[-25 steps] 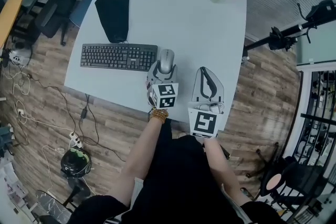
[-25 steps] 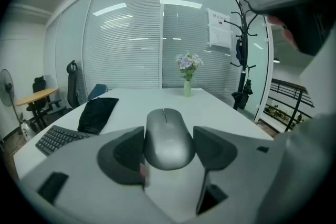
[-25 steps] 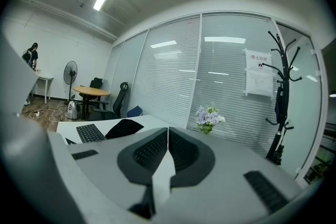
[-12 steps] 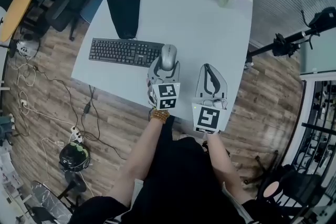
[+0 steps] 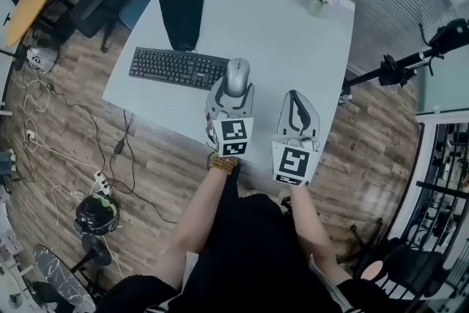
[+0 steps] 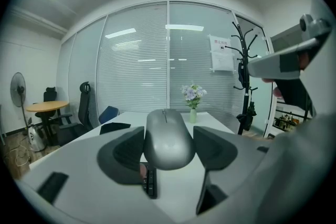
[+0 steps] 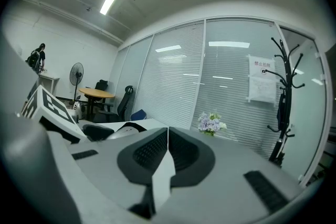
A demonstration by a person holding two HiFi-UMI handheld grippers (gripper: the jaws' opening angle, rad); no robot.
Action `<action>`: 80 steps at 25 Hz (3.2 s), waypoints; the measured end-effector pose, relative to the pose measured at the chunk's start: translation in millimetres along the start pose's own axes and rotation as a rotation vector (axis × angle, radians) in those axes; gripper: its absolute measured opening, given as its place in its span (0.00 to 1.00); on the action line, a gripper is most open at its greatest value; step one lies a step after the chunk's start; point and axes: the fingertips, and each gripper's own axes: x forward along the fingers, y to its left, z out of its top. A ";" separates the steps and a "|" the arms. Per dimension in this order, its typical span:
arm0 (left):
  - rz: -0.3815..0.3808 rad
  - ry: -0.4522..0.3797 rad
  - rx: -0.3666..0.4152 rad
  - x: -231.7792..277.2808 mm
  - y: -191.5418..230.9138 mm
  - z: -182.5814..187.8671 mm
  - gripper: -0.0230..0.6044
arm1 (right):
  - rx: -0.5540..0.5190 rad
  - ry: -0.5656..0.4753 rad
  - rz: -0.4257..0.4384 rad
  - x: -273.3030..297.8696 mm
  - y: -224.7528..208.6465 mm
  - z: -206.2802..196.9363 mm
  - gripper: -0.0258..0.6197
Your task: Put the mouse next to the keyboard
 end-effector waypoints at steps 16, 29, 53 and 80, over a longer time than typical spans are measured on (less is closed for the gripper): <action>0.016 -0.127 0.018 -41.4 3.0 55.5 0.51 | 0.024 -0.064 0.001 -22.9 5.4 28.7 0.04; 0.022 -0.217 0.036 -69.2 0.9 90.0 0.51 | 0.017 -0.098 -0.002 -35.1 1.7 42.6 0.04; 0.038 -0.336 0.067 -87.7 0.2 143.3 0.51 | 0.023 -0.174 -0.008 -35.9 -8.1 75.3 0.04; 0.038 -0.406 0.070 -108.0 -6.5 169.7 0.51 | 0.010 -0.209 -0.024 -50.5 -17.2 91.8 0.04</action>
